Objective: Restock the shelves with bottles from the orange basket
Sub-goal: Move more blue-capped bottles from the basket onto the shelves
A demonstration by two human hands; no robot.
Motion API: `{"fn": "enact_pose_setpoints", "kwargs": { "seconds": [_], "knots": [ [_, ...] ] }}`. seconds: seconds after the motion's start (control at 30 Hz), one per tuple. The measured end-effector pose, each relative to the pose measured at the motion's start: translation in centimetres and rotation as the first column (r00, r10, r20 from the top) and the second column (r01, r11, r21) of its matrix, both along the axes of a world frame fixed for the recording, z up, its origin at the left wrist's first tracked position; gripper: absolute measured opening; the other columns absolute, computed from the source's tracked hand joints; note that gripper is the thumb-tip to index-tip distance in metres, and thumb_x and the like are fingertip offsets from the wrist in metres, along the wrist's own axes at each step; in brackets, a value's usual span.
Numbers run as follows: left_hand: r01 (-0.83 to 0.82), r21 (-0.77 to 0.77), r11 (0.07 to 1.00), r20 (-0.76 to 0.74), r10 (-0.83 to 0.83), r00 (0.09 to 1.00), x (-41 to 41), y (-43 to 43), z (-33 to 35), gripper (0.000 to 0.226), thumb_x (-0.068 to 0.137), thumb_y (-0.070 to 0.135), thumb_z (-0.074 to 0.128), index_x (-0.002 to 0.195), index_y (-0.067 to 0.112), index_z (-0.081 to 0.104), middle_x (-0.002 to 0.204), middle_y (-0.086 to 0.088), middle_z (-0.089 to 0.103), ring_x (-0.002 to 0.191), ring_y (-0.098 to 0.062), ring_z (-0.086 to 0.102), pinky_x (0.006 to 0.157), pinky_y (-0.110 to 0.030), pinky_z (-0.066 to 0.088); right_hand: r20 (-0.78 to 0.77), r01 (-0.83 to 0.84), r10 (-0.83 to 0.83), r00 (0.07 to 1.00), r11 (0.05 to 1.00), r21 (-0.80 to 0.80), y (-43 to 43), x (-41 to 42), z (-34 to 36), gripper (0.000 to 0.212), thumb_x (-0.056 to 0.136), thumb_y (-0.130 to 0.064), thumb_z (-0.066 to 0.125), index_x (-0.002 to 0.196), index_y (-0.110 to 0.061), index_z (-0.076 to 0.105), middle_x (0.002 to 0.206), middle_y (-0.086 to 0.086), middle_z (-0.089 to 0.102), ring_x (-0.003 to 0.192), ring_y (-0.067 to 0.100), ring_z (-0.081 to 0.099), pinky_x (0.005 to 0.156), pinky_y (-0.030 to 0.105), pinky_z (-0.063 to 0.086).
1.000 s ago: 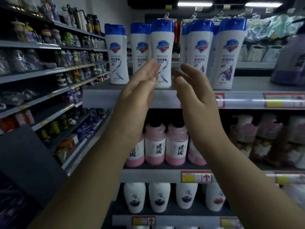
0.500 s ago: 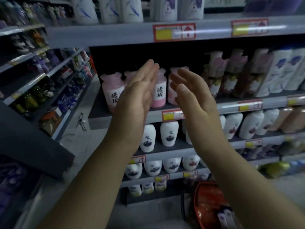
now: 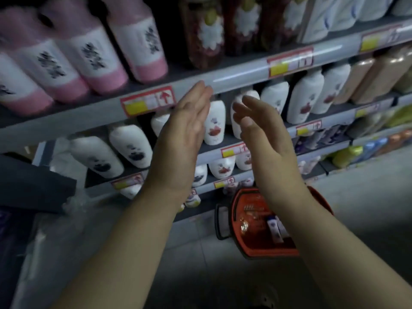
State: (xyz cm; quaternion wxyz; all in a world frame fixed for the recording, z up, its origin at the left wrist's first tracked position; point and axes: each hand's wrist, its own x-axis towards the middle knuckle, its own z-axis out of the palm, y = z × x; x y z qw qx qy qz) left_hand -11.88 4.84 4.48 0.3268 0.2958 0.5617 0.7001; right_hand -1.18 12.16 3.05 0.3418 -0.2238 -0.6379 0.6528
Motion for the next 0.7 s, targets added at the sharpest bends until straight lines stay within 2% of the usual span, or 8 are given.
{"fn": "enact_pose_setpoints", "kwargs": {
  "seconds": [0.07,0.13,0.23,0.3,0.5,0.6,0.7],
  "knots": [
    [0.008,-0.029,1.0,0.035,-0.007,0.999,1.5,3.1,-2.1,0.056,0.089,0.038,0.028,0.144,0.027,0.038,0.146,0.015,0.044,0.132,0.004,0.041,0.098,-0.019,0.033,0.033,0.011,-0.009,0.999,0.999,-0.051,2.9,1.7,-2.1,0.037,0.098,-0.028,0.046,0.135,-0.026,0.044,0.135,-0.013,0.053,0.118,-0.01,0.05,0.088,0.003,0.042],
    [0.0,-0.053,0.999,0.068,0.004,0.998,2.9,6.0,-4.6,0.052,0.094,0.035,0.026,0.144,0.025,0.037,0.146,0.014,0.044,0.132,0.003,0.04,0.101,-0.02,0.032,0.064,0.027,-0.022,0.998,0.996,-0.079,5.7,3.4,-4.5,0.036,0.098,-0.028,0.046,0.134,-0.027,0.045,0.134,-0.014,0.054,0.12,-0.01,0.05,0.087,0.002,0.041],
    [-0.024,-0.084,0.996,0.161,0.037,0.986,4.8,9.8,-8.5,0.044,0.099,0.028,0.022,0.137,0.028,0.044,0.132,0.018,0.054,0.13,0.003,0.043,0.097,-0.018,0.033,0.115,0.056,-0.043,0.992,0.992,-0.114,9.3,5.5,-8.3,0.04,0.092,-0.031,0.046,0.132,-0.025,0.048,0.132,-0.013,0.055,0.12,-0.009,0.05,0.086,0.002,0.041],
    [-0.024,-0.106,0.994,0.177,0.042,0.983,5.9,11.7,-11.2,0.04,0.096,0.032,0.028,0.13,0.033,0.047,0.128,0.019,0.056,0.128,0.004,0.044,0.097,-0.02,0.032,0.162,0.072,-0.048,0.986,0.986,-0.151,11.2,6.6,-10.8,0.038,0.096,-0.028,0.048,0.134,-0.021,0.048,0.133,-0.011,0.056,0.119,-0.008,0.05,0.086,0.001,0.041],
    [0.0,-0.198,0.98,0.258,0.052,0.965,7.6,15.5,-19.3,0.055,0.084,0.039,0.034,0.136,0.029,0.046,0.137,0.016,0.054,0.124,0.006,0.048,0.092,-0.018,0.033,0.242,0.111,-0.047,0.969,0.96,-0.255,15.0,8.7,-18.3,0.033,0.098,-0.019,0.045,0.131,-0.02,0.048,0.123,-0.015,0.057,0.113,-0.014,0.051,0.082,0.0,0.041],
    [0.007,-0.256,0.967,0.274,0.066,0.959,8.0,17.1,-23.9,0.045,0.095,0.033,0.031,0.137,0.027,0.045,0.134,0.015,0.055,0.122,0.006,0.049,0.092,-0.017,0.033,0.271,0.148,-0.066,0.96,0.944,-0.294,16.4,8.7,-22.8,0.032,0.098,-0.017,0.045,0.13,-0.02,0.048,0.12,-0.017,0.058,0.11,-0.016,0.051,0.08,-0.001,0.041],
    [0.048,-0.299,0.953,0.29,0.043,0.956,8.0,18.5,-29.4,0.046,0.096,0.033,0.028,0.139,0.028,0.044,0.139,0.014,0.052,0.127,0.004,0.046,0.094,-0.018,0.031,0.32,0.174,-0.066,0.945,0.931,-0.322,17.6,8.5,-28.1,0.033,0.098,-0.02,0.045,0.131,-0.022,0.048,0.126,-0.011,0.057,0.113,-0.014,0.05,0.084,0.0,0.042]
  ]
}}
